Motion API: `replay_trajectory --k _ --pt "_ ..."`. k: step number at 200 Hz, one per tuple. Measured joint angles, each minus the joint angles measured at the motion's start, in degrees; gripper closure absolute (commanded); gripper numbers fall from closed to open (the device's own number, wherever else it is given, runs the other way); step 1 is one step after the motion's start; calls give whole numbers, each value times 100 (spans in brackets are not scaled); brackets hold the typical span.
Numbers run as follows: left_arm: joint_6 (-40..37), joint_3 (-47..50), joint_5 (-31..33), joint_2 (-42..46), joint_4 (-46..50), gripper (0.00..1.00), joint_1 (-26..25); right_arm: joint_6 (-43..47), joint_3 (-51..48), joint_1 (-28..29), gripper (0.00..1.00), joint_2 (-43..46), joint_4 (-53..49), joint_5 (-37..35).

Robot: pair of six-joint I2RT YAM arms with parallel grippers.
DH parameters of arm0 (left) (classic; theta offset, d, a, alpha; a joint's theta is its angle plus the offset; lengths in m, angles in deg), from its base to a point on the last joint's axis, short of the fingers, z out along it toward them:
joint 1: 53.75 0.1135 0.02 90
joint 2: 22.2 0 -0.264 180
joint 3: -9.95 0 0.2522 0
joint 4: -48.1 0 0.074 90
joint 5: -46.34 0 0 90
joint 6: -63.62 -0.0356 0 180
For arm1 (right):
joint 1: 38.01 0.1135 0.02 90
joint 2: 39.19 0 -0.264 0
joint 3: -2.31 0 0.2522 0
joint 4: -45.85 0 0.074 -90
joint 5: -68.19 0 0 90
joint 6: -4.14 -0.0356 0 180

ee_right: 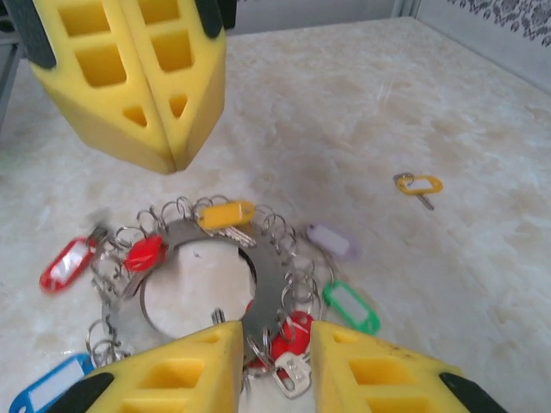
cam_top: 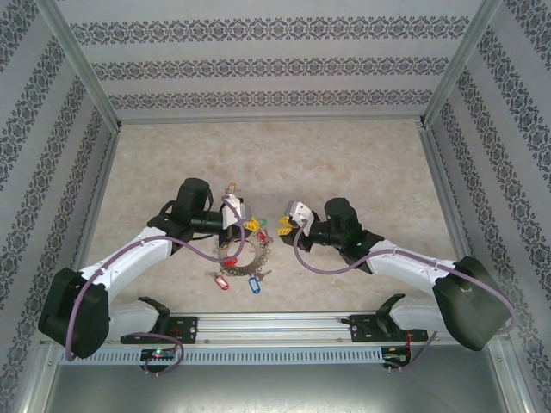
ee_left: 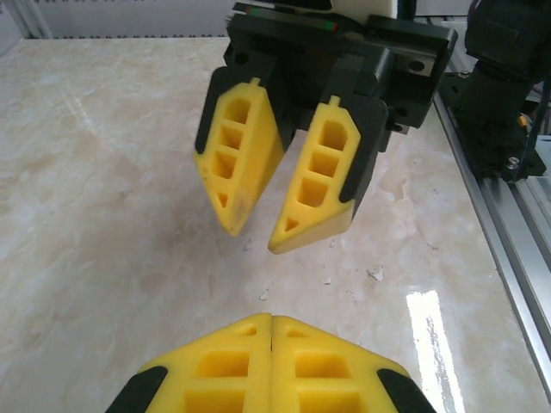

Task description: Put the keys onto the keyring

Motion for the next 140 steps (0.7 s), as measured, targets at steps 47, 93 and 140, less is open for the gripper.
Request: replay_trajectory --k 47,93,140 --pt "1902 20 1480 275 -22 71 439 101 398 339 66 -444 -579 -361" --pt "3906 -125 3429 1268 1344 26 841 203 1207 798 66 -981 -986 -616" --pt "5692 -221 3954 715 2605 24 1875 1145 2243 1357 72 -2374 -1222 -476"
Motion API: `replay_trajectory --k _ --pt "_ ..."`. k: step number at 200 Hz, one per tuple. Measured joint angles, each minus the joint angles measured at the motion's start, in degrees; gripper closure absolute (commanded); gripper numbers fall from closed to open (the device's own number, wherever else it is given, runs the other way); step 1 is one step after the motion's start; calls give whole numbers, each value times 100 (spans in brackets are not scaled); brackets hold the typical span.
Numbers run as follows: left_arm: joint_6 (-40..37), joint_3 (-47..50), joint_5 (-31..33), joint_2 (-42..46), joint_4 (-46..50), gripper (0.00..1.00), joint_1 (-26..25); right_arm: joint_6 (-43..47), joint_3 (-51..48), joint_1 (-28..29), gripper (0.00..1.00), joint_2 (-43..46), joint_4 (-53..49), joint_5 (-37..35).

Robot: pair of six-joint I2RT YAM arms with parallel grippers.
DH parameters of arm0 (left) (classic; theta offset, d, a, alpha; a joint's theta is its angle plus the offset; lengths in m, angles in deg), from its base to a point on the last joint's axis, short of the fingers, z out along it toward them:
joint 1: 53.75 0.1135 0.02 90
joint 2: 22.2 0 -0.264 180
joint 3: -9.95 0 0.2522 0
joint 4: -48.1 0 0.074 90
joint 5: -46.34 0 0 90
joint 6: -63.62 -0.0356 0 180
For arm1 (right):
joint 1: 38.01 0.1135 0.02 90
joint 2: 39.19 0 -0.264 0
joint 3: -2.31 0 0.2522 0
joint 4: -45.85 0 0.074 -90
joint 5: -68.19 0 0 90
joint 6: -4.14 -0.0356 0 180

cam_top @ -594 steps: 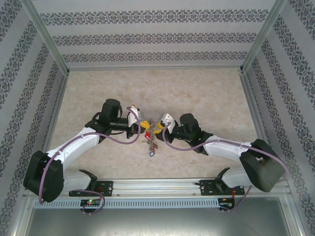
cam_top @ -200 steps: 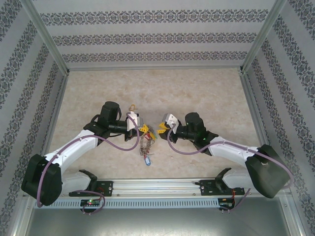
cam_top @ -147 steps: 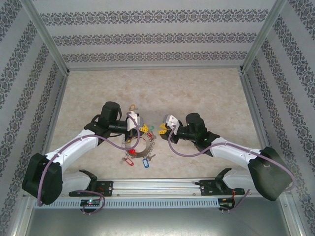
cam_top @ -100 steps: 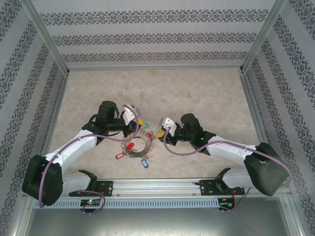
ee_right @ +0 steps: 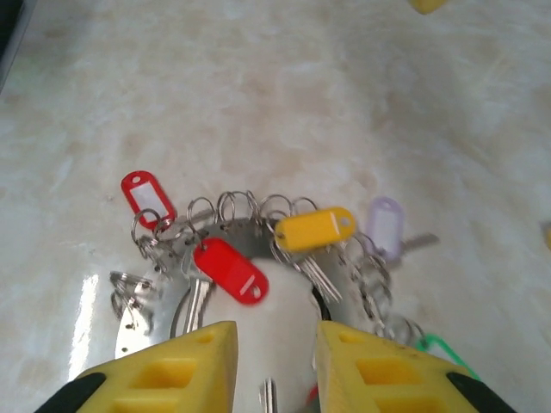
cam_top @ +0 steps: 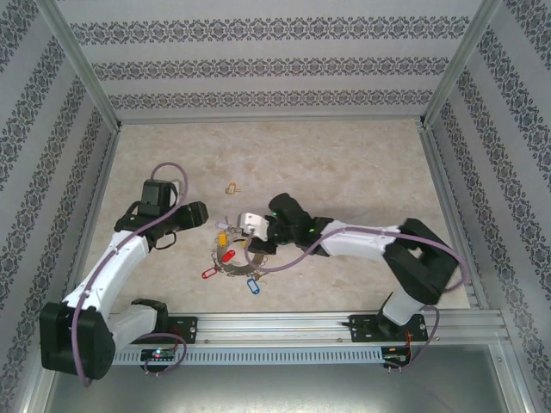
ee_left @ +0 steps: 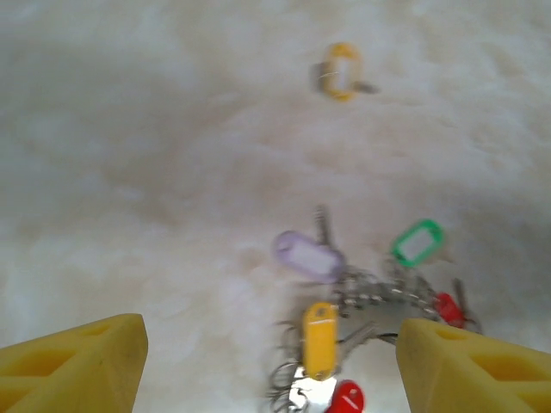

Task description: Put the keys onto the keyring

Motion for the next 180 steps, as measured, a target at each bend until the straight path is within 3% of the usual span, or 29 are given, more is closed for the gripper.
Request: replay_trajectory --k 34,93,180 --pt "474 2 -129 -282 203 24 531 643 953 278 73 -992 -199 -50" --pt "610 0 -688 -791 201 26 1316 1687 2409 544 75 -2116 -1246 -70" --pt "603 15 -1029 -887 140 29 1388 2365 3158 640 77 -2677 -2472 -354"
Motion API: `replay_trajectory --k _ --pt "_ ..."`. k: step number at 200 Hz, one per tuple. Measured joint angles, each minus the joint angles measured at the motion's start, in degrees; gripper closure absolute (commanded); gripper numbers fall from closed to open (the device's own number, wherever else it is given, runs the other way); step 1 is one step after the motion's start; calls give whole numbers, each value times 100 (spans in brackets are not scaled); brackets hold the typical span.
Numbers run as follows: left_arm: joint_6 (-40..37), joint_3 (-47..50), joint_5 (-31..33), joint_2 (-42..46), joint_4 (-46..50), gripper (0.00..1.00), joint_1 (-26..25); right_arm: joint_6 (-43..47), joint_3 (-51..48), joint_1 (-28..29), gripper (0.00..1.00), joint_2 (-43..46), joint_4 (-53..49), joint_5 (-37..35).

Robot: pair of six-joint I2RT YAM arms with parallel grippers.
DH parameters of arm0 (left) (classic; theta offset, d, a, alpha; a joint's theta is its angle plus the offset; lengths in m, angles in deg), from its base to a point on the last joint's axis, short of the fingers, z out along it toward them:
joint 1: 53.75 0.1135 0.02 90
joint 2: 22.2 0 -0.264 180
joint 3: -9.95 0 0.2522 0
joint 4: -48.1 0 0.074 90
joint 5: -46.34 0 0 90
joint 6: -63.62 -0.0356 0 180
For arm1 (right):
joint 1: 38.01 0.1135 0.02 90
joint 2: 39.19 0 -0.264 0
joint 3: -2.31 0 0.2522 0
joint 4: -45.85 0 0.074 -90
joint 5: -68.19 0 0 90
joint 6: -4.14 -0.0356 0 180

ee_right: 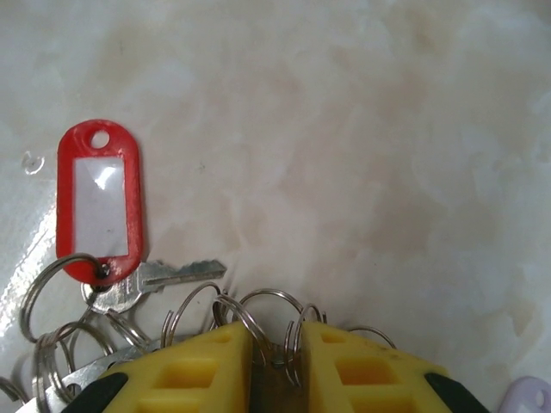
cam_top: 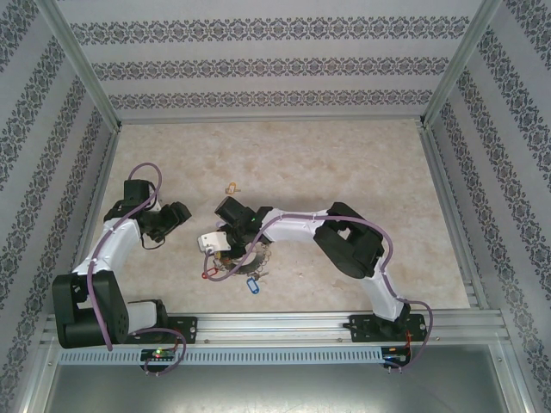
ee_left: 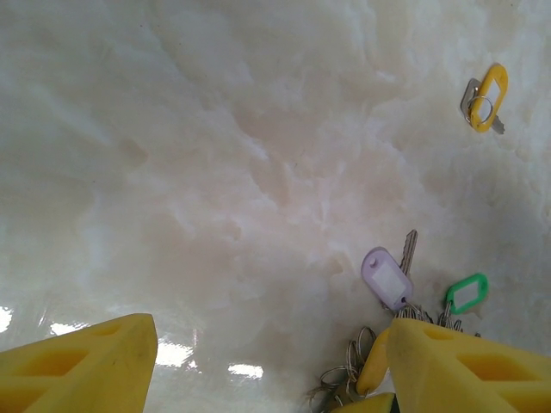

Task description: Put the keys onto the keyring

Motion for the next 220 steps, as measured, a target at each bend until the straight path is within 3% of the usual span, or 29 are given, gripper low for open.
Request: replay_trajectory --k 220 --pt "0 138 -170 0 -188 30 0 361 323 -280 70 42 -1088 -120"
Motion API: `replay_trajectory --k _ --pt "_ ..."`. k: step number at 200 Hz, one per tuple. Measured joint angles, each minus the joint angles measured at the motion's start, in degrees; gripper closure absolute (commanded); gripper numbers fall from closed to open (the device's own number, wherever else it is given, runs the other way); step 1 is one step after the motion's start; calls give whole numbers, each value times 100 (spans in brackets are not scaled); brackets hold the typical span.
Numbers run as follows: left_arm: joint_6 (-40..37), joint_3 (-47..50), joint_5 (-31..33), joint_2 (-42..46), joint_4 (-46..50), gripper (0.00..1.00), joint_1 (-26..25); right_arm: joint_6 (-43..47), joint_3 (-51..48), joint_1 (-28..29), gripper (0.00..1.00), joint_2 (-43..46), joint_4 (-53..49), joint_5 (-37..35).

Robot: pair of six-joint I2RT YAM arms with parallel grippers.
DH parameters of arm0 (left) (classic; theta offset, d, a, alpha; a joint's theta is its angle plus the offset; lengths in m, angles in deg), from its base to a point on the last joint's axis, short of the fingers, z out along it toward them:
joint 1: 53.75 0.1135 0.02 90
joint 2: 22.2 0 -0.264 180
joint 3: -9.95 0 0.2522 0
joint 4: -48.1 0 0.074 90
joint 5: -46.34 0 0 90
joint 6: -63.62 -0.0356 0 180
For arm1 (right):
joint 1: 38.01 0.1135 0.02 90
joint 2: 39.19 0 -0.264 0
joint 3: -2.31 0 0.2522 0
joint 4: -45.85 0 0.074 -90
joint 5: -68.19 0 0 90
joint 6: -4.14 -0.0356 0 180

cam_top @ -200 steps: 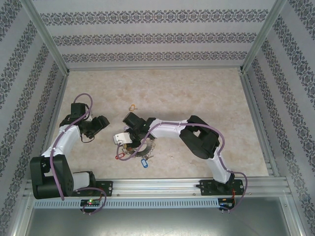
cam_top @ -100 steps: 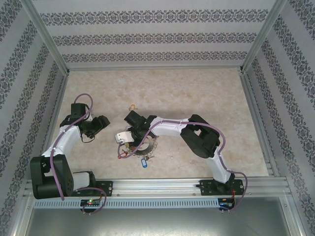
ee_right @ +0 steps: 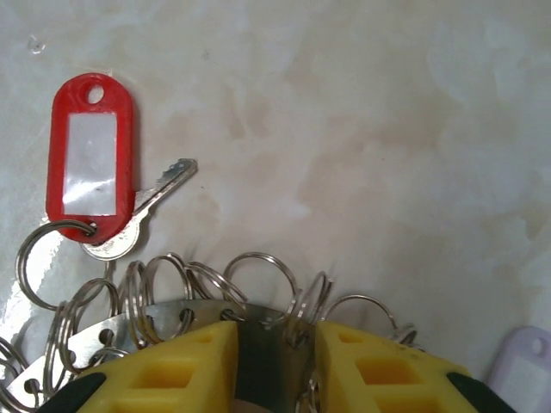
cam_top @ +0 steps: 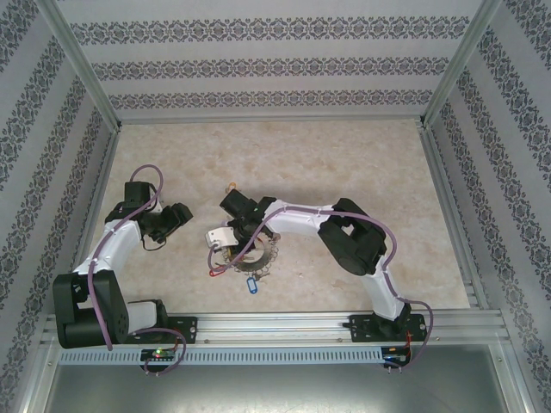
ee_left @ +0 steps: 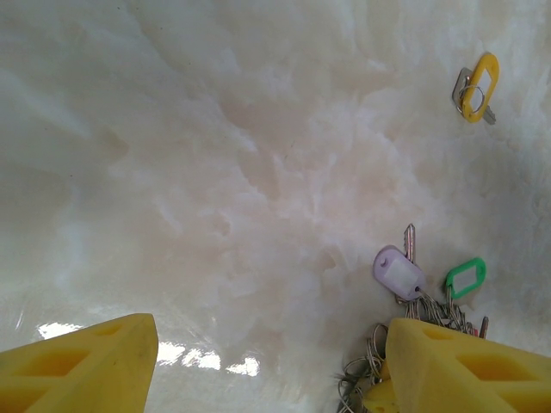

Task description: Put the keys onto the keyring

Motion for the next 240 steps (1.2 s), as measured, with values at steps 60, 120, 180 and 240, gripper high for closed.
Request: replay_trajectory --k 60,120,180,240 --pt "2 31 -4 0 -61 30 0 -2 186 -37 72 28 -114 7" --pt "2 74 -26 0 -68 30 0 -44 223 -33 70 28 -138 20" --pt "2 74 -66 -11 -85 30 0 -44 234 44 77 26 -170 -120" --pt "2 74 -109 -26 -107 29 0 -50 260 83 73 24 -170 -179"
